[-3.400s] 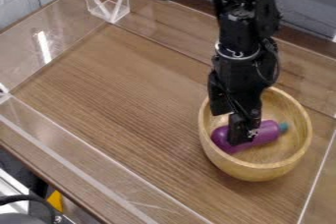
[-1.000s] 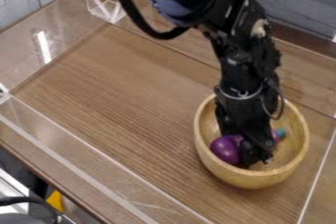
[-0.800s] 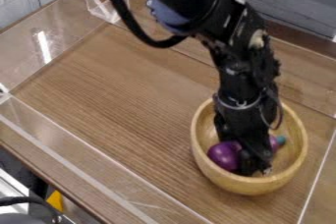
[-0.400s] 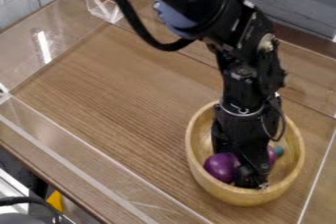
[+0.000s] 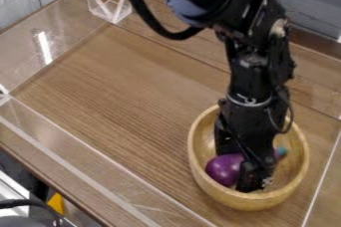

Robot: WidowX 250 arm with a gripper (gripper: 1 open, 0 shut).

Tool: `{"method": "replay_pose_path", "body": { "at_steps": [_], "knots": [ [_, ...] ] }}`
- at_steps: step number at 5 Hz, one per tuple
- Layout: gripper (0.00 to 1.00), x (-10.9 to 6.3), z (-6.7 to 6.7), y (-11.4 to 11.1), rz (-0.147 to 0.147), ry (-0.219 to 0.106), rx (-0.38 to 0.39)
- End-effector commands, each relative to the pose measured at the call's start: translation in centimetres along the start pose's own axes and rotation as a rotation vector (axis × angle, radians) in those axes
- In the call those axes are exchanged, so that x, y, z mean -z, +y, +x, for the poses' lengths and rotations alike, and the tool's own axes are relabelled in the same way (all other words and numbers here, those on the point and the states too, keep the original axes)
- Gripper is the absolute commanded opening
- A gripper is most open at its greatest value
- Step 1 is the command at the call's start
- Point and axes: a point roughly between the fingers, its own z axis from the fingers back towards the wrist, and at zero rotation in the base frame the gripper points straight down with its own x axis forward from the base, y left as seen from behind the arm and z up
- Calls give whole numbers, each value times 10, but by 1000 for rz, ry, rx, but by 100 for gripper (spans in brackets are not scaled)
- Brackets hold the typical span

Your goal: Remove the purple eggplant from inside the brown bowl and put it on the table

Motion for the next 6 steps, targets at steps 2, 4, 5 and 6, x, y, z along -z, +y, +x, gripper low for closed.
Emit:
{"method": "replay_pose_path", "body": {
  "at_steps": [2,4,5,6],
  "knots": [
    [100,-13,19,16,34,-79,-33],
    [0,-11,12,16,26,-69,33],
    [0,-23,14,11,23,-83,-54],
    [0,-36,16,6,21,-99,-143]
  ]
}}
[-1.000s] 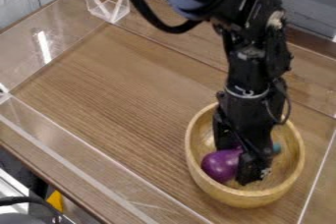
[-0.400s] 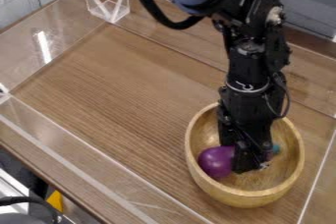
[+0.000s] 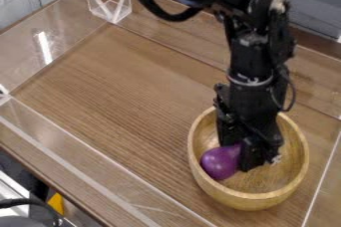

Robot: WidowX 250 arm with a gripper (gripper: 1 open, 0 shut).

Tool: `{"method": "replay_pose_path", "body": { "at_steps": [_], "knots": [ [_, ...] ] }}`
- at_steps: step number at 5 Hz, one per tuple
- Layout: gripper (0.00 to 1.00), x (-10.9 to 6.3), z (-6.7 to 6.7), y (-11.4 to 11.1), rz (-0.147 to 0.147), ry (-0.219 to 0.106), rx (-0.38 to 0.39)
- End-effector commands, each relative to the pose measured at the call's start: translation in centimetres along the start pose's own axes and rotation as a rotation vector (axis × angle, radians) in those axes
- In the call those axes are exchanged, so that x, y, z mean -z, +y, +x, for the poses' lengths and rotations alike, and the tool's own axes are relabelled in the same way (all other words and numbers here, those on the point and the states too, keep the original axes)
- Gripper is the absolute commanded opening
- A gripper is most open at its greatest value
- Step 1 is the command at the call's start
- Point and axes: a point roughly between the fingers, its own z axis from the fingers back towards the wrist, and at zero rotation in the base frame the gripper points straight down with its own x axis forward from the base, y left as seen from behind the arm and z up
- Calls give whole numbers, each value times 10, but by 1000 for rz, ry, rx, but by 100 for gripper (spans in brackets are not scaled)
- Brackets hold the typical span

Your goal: Remove the purple eggplant from inside the brown bowl and put it on the table

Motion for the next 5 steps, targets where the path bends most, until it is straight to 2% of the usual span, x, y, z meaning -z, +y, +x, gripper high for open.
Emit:
{"method": "replay_pose_path", "body": {
  "at_steps": [1,2,3,4,5],
  "knots": [
    [0,-41,7,2,19,-77,10],
    [0,-76,4,7,28,-104,-6],
    [0,-83,-3,23,31,-103,-34],
    [0,-75,-4,20,30,-94,-17],
    [0,-79,-10,17,24,-96,-73]
  ]
}}
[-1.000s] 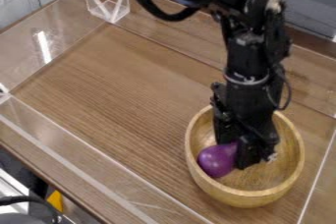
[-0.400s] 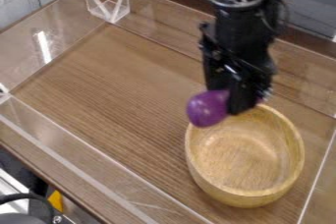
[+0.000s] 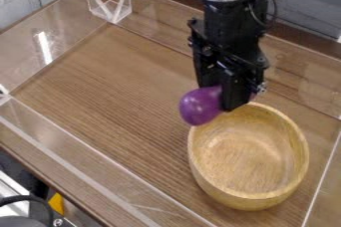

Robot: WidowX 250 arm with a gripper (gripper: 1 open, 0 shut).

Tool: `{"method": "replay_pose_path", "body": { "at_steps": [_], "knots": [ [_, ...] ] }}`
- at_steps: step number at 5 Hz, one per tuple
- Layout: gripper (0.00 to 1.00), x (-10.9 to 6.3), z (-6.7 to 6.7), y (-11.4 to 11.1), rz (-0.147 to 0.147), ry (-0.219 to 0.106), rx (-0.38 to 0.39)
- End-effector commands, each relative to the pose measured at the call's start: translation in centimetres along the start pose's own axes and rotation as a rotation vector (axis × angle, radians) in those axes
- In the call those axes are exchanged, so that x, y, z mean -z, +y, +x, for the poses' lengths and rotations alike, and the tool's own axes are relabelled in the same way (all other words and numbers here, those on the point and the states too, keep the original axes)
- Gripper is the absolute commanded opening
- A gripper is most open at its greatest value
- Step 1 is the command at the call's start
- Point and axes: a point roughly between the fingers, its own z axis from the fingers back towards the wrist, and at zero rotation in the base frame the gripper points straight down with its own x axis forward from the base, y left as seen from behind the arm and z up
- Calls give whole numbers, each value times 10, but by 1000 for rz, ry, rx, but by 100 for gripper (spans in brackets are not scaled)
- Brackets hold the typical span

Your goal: Remove the purple eggplant from inside the brown bowl and put it on the table

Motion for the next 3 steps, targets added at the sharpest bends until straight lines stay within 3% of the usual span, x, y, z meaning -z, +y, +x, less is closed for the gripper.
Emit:
{"method": "replay_pose_path", "body": {
  "at_steps": [1,3],
  "knots": [
    [0,-13,-3,-5,6,-40,-51],
    [0,-23,-6,-1,-6,-13,-1]
  ]
}}
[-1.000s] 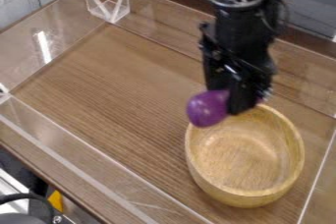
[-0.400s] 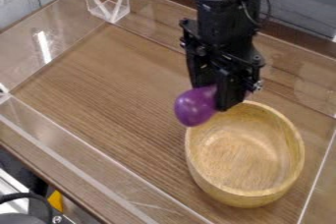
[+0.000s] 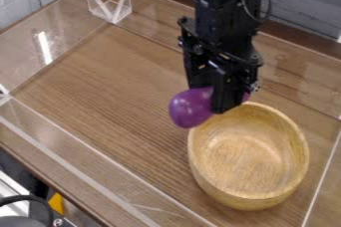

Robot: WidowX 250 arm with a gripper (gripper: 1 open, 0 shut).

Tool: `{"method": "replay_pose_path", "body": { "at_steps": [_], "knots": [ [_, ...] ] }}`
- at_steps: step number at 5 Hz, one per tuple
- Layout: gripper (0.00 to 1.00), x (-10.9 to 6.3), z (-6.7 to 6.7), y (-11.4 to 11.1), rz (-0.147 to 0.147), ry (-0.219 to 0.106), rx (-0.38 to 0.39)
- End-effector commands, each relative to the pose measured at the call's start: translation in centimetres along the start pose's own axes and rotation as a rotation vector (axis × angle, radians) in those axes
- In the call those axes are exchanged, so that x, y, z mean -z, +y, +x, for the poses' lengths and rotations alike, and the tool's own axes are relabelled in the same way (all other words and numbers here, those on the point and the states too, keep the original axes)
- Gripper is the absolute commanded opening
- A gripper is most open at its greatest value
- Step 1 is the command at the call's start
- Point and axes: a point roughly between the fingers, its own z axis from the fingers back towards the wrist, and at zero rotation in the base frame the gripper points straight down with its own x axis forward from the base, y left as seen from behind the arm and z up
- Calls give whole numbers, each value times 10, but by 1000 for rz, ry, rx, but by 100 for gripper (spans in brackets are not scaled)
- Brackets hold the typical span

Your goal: Remove the purple eggplant from inside the brown bowl and put it on the table

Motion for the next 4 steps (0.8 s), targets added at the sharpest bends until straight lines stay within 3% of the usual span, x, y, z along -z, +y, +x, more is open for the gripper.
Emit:
{"method": "replay_pose_path", "body": {
  "at_steps": [1,2,4],
  "knots": [
    [0,-18,3,-10,11,-60,-2],
    [0,-20,1,-20,6,-56,-11],
    [0,-2,0,-20,-3,-39,-3]
  ]
}}
